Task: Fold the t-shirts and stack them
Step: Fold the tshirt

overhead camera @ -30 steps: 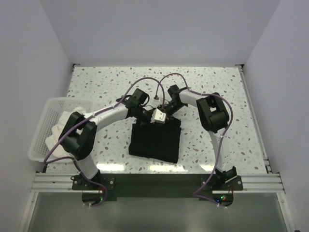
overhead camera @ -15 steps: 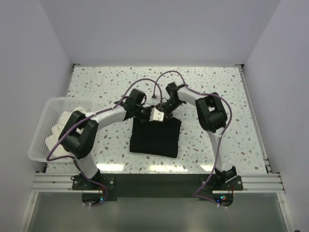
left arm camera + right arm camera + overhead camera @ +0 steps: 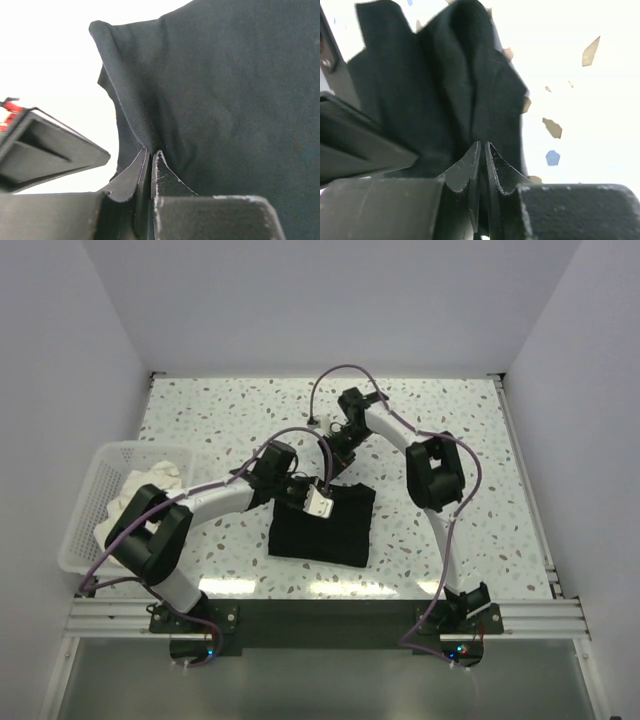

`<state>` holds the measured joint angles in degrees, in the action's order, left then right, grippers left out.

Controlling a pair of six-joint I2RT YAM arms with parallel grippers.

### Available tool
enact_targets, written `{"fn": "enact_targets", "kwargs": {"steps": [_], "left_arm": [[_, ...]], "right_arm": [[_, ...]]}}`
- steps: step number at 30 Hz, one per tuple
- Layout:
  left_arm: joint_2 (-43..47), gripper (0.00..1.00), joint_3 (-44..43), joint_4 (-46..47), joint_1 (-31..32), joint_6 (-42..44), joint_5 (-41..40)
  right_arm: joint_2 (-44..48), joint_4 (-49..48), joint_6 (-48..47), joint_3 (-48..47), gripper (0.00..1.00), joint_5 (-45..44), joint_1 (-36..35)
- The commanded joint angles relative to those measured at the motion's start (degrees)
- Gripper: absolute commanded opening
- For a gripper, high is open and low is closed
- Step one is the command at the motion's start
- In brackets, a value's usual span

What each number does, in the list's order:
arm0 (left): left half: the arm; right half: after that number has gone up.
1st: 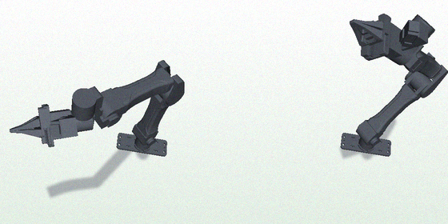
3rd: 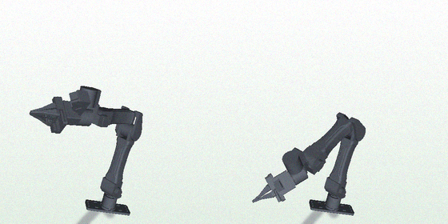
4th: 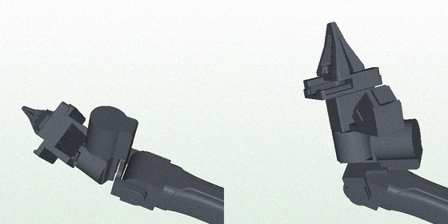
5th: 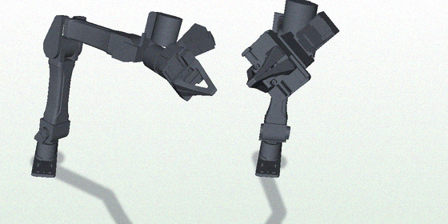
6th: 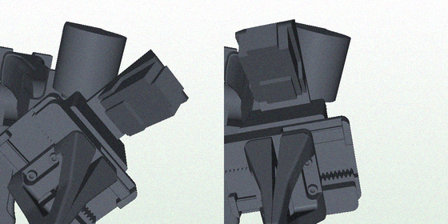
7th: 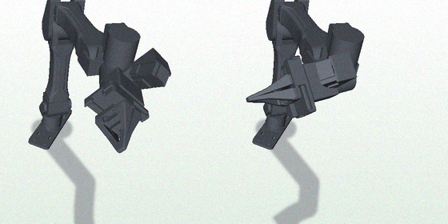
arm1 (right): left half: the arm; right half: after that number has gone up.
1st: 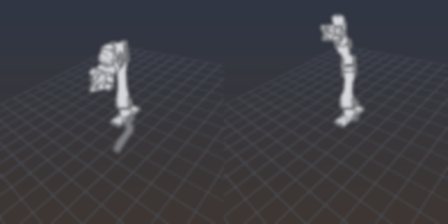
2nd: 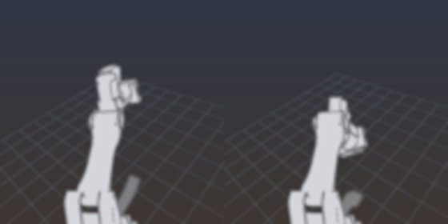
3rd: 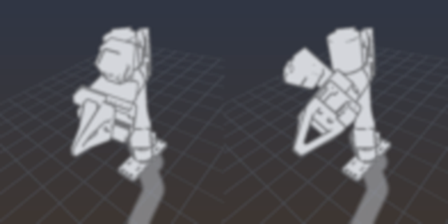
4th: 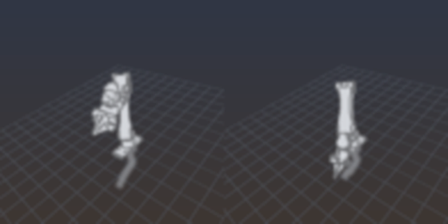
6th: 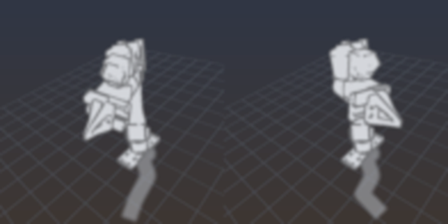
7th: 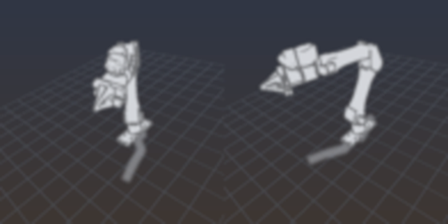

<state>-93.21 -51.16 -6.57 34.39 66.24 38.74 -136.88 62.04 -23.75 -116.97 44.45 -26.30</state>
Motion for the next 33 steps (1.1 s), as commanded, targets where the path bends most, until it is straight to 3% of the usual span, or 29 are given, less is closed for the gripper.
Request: {"fn": "enact_targets", "kwargs": {"steps": [1, 16, 33], "left_arm": [[2.6, 0.0, 1.5, 5.7, 0.9, 3.1, 0.0], [7.8, 0.0, 6.8, 17.6, 3.0, 1.7, -4.8], [3.7, 0.0, 6.7, 26.5, 2.1, 2.7, -9.8]], "right_arm": [[-4.4, 4.9, -4.6, -2.3, 0.11, -0.9, -0.4], [-5.2, 3.2, -7.3, 5.8, 0.1, 4.1, -3.0], [-5.2, 3.9, -8.1, 6.6, 0.1, 5.5, -3.1]]}}
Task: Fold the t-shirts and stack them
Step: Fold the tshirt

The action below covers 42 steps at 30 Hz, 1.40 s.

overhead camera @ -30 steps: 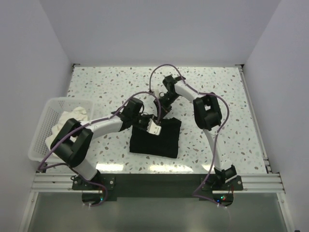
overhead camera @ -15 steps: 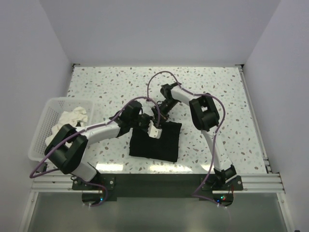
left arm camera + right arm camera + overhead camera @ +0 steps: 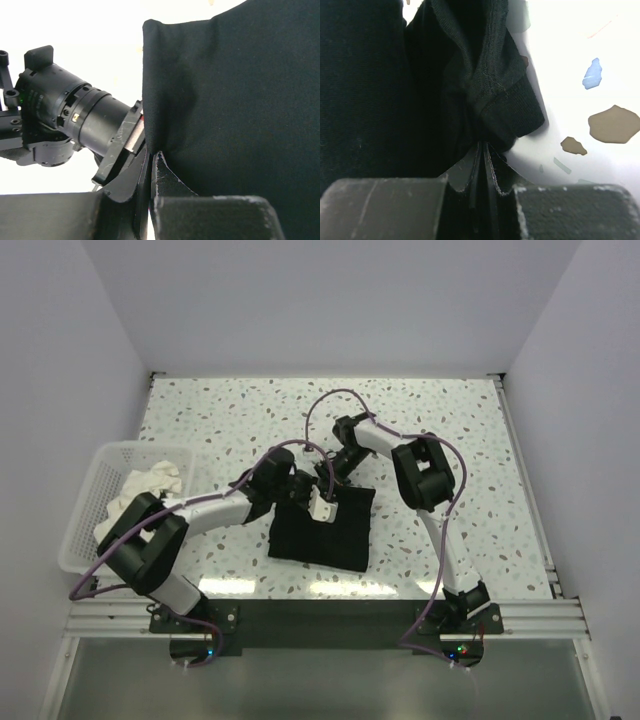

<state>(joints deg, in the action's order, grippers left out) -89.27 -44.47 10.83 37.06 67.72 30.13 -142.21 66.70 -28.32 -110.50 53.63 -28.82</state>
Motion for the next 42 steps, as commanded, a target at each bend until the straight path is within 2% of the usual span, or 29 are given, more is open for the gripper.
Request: {"fn": "enact_targets", "kwargs": {"steps": [1, 6, 11, 13, 14, 15, 17, 19, 22, 28, 34, 37, 38, 40, 41, 42], "left_arm": [[-0.3, 0.0, 0.9, 10.0, -0.6, 1.4, -1.6], [-0.2, 0.0, 4.1, 17.4, -0.8, 1.7, -2.1], [-0.5, 0.0, 7.0, 19.0, -0.8, 4.2, -2.5], [-0.5, 0.1, 8.0, 21.4, -0.7, 4.4, -3.7], [-0.5, 0.18, 7.9, 21.9, -0.7, 4.3, -4.0], [-0.4, 0.33, 7.8, 22.6, -0.7, 3.7, -4.5], [0.5, 0.46, 7.6, 23.4, -0.7, 3.2, -5.4], [1.7, 0.52, 7.7, 23.8, -0.9, 2.3, -5.5], [5.2, 0.54, 7.2, 21.7, -1.9, 0.1, -2.7], [11.9, 0.55, 3.4, 8.9, -4.5, -6.0, 4.4], [13.0, 0.57, -5.9, -12.7, -9.0, -9.0, 9.5], [7.8, 0.59, -14.9, -24.2, -13.1, -13.3, 11.6], [3.3, 0.6, -17.9, -31.9, -15.7, -13.8, 12.8], [-2.5, 0.68, -28.9, -41.0, -18.2, -13.1, 16.4], [-8.7, 0.72, -32.9, -50.5, -20.6, -12.4, 17.9], [-12.2, 0.75, -41.5, -55.9, -21.4, -9.7, 18.9]], "right_arm": [[0.0, -0.6, -3.6, -0.2, 0.1, -3.6, -0.6], [-0.1, -0.1, -3.9, -0.2, 0.1, -3.4, -0.6], [-0.3, 0.7, -3.4, -3.0, 0.14, -4.3, -0.5], [-0.2, 1.1, -3.2, -4.8, 0.15, -4.9, -0.5], [-0.1, 1.1, -3.0, -5.3, 0.16, -5.5, -0.5], [0.0, 1.1, -2.7, -5.9, 0.16, -5.8, -0.5], [0.4, 1.7, -2.7, -7.4, 0.17, -6.9, -0.5], [0.8, 2.0, -2.9, -8.6, 0.19, -7.9, -0.5], [1.7, 2.6, -3.8, -9.4, 0.2, -10.0, -0.5], [3.6, 4.4, -4.9, -13.0, 0.24, -13.0, -0.1], [6.7, 4.8, -6.0, -17.0, 0.33, -18.6, 0.9], [7.8, 6.2, -6.9, -18.3, 0.4, -21.0, 3.7], [8.1, 6.8, -7.3, -18.6, 0.42, -21.2, 4.5], [9.1, 9.1, -8.1, -19.0, 0.49, -20.9, 7.2], [9.4, 9.9, -8.4, -18.7, 0.51, -19.9, 8.1], [9.8, 10.8, -9.2, -17.6, 0.53, -19.6, 8.7]]}}
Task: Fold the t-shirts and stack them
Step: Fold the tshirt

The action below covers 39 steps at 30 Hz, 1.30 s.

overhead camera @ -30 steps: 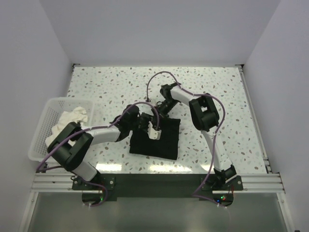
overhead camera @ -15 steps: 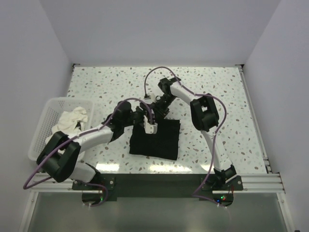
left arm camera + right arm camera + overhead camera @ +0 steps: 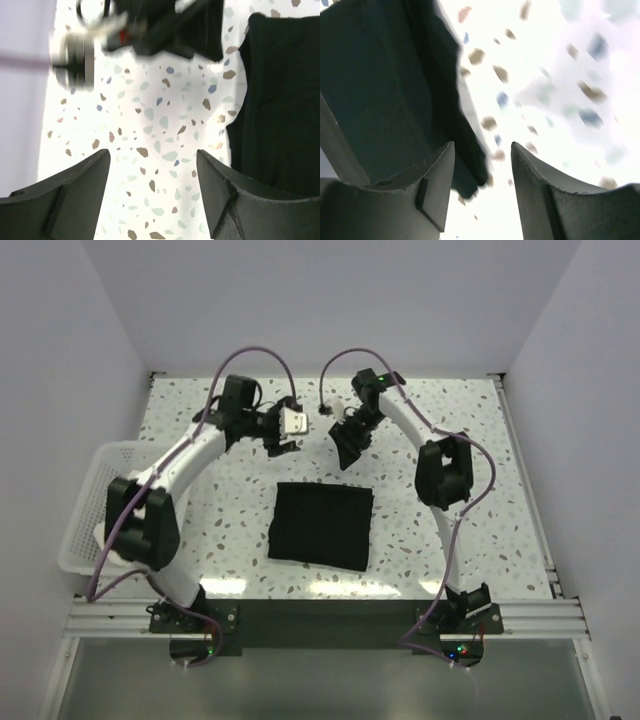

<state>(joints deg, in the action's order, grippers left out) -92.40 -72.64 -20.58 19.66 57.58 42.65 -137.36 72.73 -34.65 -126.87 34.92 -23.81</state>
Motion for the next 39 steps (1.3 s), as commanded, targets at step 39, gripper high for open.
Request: {"fn": "enact_targets", "kwargs": {"steps": [39], "left_arm": [[-24.5, 0.45, -19.1, -43.1, -2.9, 10.5, 1.6]], "right_arm": [[14.5, 0.1, -9.6, 24.3, 0.4, -3.3, 2.3]]}}
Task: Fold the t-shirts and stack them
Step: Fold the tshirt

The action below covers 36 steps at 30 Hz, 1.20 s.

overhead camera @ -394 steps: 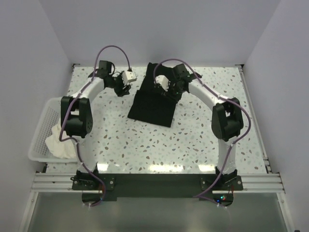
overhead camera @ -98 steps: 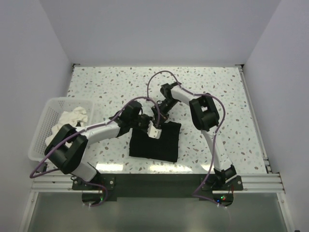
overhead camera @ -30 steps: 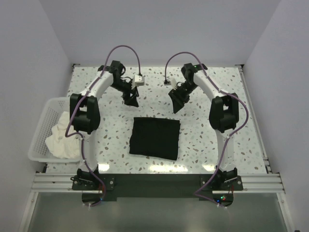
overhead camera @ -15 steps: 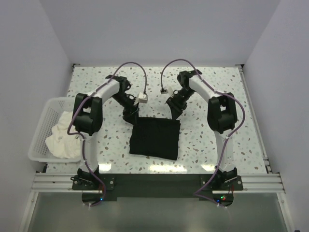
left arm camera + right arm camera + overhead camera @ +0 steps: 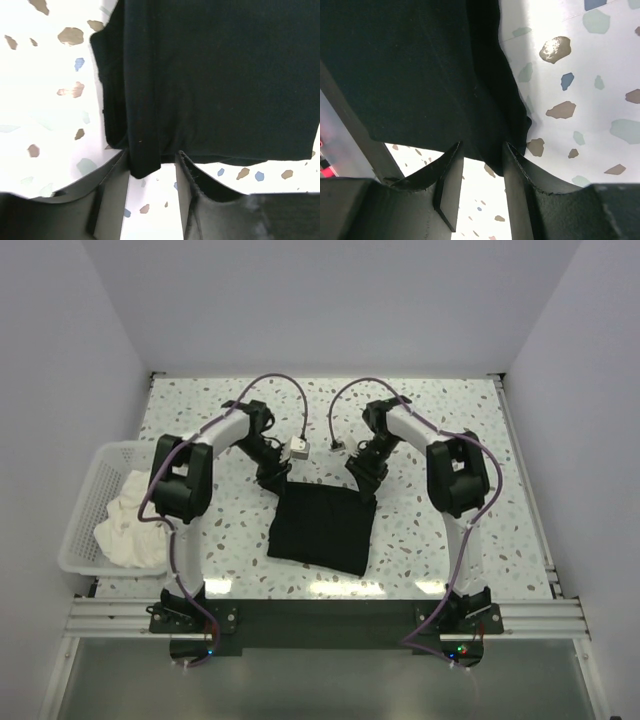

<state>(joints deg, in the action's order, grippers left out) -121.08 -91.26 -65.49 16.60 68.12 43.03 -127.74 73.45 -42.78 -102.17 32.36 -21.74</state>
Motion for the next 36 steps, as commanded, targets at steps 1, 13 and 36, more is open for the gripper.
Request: {"fn": "enact_targets", "kwargs": {"steps": [1, 13, 36], "left_arm": [[4.4, 0.4, -0.6, 2.0, 0.2, 0.0, 1.4], [4.8, 0.24, -0.2, 3.4, 0.2, -1.0, 3.2], [6.7, 0.0, 1.6, 3.3, 0.4, -1.2, 5.1]], "right_arm": [[5.0, -0.4, -1.4, -0.5, 0.4, -0.7, 0.1], [4.4, -1.6, -0.5, 0.2, 0.51, -3.8, 0.4], [5.1, 6.8, -5.0, -3.2, 0.0, -1.3, 0.1]]}}
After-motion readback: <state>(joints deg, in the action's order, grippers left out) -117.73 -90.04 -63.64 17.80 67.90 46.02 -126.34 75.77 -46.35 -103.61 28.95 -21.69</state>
